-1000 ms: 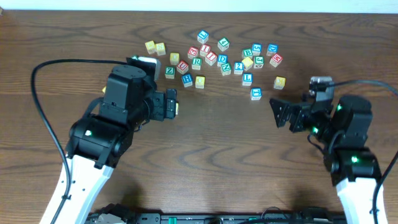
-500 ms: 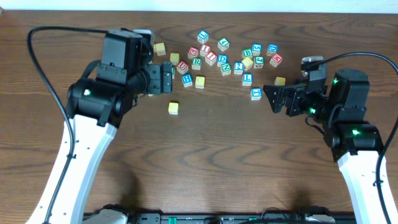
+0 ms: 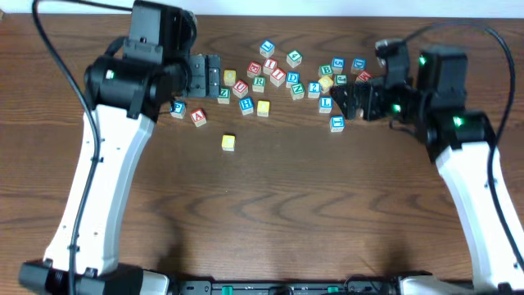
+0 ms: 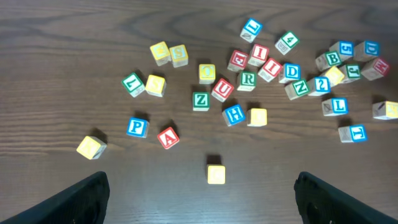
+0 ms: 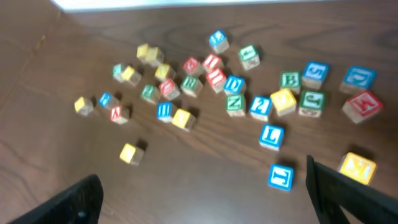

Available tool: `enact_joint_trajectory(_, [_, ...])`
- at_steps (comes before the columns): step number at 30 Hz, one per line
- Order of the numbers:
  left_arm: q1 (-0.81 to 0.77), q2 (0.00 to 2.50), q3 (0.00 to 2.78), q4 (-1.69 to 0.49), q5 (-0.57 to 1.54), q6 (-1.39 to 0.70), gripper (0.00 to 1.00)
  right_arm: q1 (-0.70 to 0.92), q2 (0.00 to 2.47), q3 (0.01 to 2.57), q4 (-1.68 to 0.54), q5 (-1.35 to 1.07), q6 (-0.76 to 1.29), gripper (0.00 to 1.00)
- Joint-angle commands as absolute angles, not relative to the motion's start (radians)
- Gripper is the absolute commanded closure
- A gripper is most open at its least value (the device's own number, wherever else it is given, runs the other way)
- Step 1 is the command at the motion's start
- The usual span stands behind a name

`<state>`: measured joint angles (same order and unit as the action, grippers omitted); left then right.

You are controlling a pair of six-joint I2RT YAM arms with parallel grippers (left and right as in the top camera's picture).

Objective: Spell out CORL
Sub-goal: 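Move the right gripper over the yellow-bordered O block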

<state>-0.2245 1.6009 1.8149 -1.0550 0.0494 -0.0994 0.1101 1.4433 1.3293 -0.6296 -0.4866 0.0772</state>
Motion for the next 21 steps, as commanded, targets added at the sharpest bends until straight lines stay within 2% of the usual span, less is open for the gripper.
enact_joint_trajectory(1, [-0.197,1.662,1.901,-1.098,0.04,-0.082,0.06,0.16,1.547,1.458,-0.684,-0.443,0.061,0.01])
enact_joint_trajectory(5, [-0.17,1.7,1.935,-1.14,0.04,-0.083,0.06,0.189,1.615,1.527,-0.708,-0.41,0.062,0.01])
enact_joint_trajectory(15, [-0.105,1.713,1.935,-1.196,0.039,-0.075,0.06,0.211,1.631,1.524,-0.608,-0.418,0.063,0.01])
enact_joint_trajectory(21, [-0.053,1.713,1.935,-1.159,0.039,-0.075,0.07,0.241,1.692,1.524,-0.595,-0.364,0.165,0.18])
